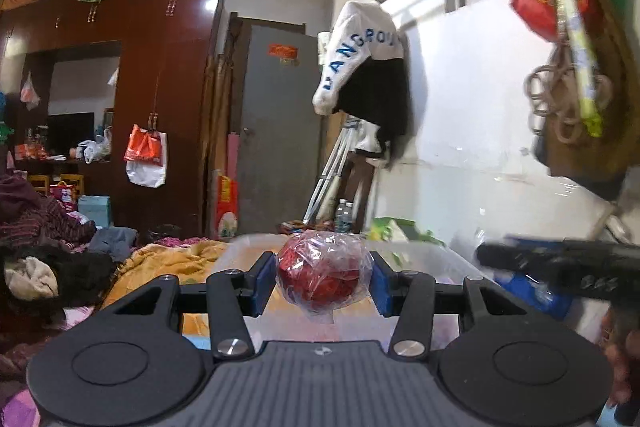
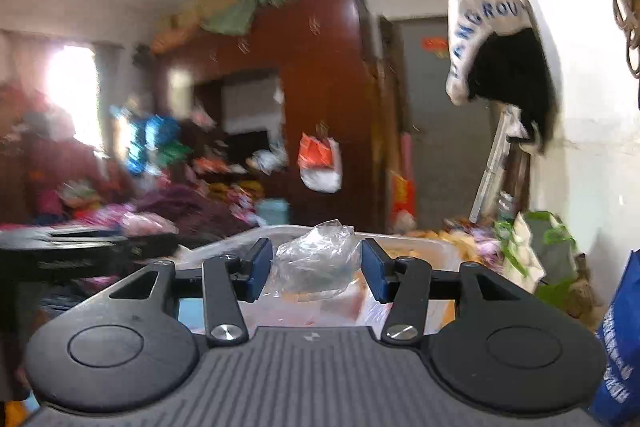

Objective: Organize objects
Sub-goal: 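Carry both items into the white basket and open both tools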

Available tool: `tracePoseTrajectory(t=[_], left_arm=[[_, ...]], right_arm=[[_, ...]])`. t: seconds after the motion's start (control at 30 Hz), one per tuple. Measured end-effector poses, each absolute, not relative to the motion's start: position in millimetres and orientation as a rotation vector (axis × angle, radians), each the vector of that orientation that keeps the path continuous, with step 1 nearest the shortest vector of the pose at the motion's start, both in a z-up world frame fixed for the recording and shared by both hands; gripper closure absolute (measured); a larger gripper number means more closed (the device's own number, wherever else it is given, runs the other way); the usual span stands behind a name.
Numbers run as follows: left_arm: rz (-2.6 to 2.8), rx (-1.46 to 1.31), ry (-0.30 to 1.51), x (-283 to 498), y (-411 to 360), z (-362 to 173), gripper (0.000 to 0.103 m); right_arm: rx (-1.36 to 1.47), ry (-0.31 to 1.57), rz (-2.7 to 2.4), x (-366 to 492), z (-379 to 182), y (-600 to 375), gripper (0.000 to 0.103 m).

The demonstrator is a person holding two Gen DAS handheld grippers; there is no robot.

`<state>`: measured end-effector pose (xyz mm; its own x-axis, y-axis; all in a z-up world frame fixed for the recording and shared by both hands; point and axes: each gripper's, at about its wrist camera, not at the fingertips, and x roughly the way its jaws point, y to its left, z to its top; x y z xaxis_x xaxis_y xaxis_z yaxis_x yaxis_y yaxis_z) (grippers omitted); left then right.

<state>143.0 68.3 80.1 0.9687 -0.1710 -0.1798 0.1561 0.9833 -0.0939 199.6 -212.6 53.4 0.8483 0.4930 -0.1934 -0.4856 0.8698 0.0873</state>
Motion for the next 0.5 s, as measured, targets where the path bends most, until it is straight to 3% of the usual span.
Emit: tracePoseTrajectory(t=[0.2, 0.23, 0.27, 0.33, 0.37, 0.4, 0.5], left_arm=[[-0.137, -0.089, 0.284, 200.2, 60.1, 79.0, 0.05], [-0.132, -0.077, 0.287, 206.6, 58.5, 77.1, 0.047], [-0.128, -0.069, 0.289, 210.5, 59.0, 74.8, 0.036], [-0.113, -0.086, 0.307, 217.0, 62.4, 70.3, 0.017], [-0.124, -0.101, 0.316, 215.6, 65.0, 68.1, 0.017], [-0.148, -0.109, 0.321, 210.9, 66.7, 66.5, 0.017], [-0.175, -0.114, 0.281, 180.2, 70.2, 64.7, 0.017]], right_arm=[[-0.035, 0.249, 0.492, 239.5, 45.6, -184.2, 0.05], [-0.03, 0.256, 0.489, 241.9, 43.6, -183.8, 0.049], [-0.009, 0.261, 0.485, 244.1, 42.5, -185.0, 0.047], [0.033, 0.265, 0.491, 243.6, 42.7, -190.0, 0.025], [0.044, 0.25, 0.493, 237.9, 44.5, -193.7, 0.01], [0.046, 0.222, 0.492, 227.9, 45.1, -198.1, 0.002], [0.047, 0.176, 0.496, 196.9, 42.1, -213.5, 0.0]])
